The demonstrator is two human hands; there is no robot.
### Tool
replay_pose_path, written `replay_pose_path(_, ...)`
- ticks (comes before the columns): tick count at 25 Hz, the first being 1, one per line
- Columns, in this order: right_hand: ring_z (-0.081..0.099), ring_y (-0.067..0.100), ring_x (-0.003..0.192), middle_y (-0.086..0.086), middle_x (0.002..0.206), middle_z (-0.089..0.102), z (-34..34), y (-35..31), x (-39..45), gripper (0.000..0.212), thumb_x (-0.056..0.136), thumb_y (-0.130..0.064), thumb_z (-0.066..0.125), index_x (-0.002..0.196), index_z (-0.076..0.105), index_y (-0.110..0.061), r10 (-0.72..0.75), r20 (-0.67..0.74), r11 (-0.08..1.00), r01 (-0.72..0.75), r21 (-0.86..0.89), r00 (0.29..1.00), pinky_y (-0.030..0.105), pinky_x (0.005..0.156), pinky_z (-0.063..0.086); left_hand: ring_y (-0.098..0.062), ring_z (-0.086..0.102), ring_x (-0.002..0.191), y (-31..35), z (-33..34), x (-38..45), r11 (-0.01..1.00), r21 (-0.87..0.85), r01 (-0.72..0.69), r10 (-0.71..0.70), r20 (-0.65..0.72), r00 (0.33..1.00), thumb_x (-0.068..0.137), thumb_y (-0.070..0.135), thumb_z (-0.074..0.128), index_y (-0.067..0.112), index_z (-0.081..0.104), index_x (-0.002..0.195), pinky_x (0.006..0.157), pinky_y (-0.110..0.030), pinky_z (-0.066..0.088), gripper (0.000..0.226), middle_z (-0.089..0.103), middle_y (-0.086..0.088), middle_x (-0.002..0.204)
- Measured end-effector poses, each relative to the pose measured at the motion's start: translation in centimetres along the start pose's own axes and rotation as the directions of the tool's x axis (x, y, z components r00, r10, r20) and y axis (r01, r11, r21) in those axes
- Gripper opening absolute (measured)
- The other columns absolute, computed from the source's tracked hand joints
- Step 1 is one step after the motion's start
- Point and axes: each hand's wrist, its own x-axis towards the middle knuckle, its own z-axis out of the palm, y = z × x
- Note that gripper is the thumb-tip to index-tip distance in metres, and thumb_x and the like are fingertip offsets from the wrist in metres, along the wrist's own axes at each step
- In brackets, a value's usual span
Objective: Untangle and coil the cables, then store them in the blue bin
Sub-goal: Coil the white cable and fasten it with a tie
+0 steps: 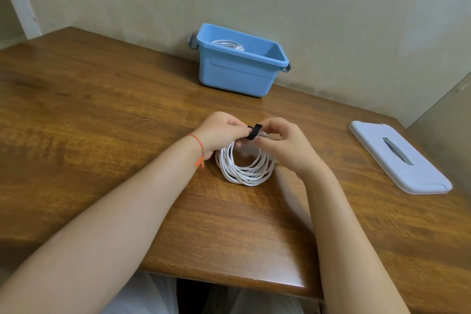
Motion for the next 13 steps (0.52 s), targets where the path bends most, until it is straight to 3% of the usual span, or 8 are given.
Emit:
replay_pose_path(2,0.063,0.014,0.086,0.001,0.095,0.068,0.31,0.32,0.26,0.006,0.087,-0.021,0.073,0.085,0.069,-0.019,-0.048,-0.051,0.999,0.049,0.006,0.998,0.028,0.076,0.049,-0.002,0.068,0.068,0.19,-0.01,-0.14,0.998,-0.066,0.000,0.001,0.013,1.000,0.090,0.012,0.070,0.012,0.075,0.100,0.062,-0.017,0.053,0.012,0.075,-0.002,0.086)
replay_pose_path(5,0.055,0.002,0.068,-0.005,0.077,0.065,0.60,0.39,0.57,0.007,0.089,-0.018,0.071,0.083,0.068,-0.017,-0.075,-0.181,0.994,0.087,0.060,0.981,0.014,0.064,0.044,0.002,0.062,0.053,0.75,0.18,-0.44,0.995,-0.099,0.006,-0.003,0.031,1.000,0.091,0.007,0.065,0.013,0.073,0.100,0.056,-0.015,0.050,0.014,0.073,-0.002,0.078)
replay_pose_path(11,0.056,0.006,0.069,-0.002,0.078,0.065,0.90,0.69,0.81,0.005,0.088,-0.017,0.070,0.085,0.065,-0.017,-0.020,-0.239,0.991,0.051,0.122,0.971,0.020,0.063,0.047,0.003,0.064,0.064,0.35,0.27,-0.26,0.996,-0.073,-0.056,0.060,0.063,0.996,0.086,0.014,0.075,0.009,0.075,0.103,0.059,-0.016,0.048,0.017,0.075,0.001,0.079)
replay_pose_path(13,0.055,0.008,0.069,-0.001,0.080,0.063,1.04,0.73,0.90,0.014,0.087,-0.011,0.069,0.088,0.058,-0.020,-0.033,-0.287,0.990,0.070,0.121,0.957,0.020,0.064,0.046,0.005,0.063,0.061,0.16,0.39,-0.38,0.995,-0.067,-0.077,0.080,0.054,0.995,0.084,0.013,0.077,0.009,0.074,0.102,0.058,-0.014,0.047,0.019,0.074,0.003,0.076)
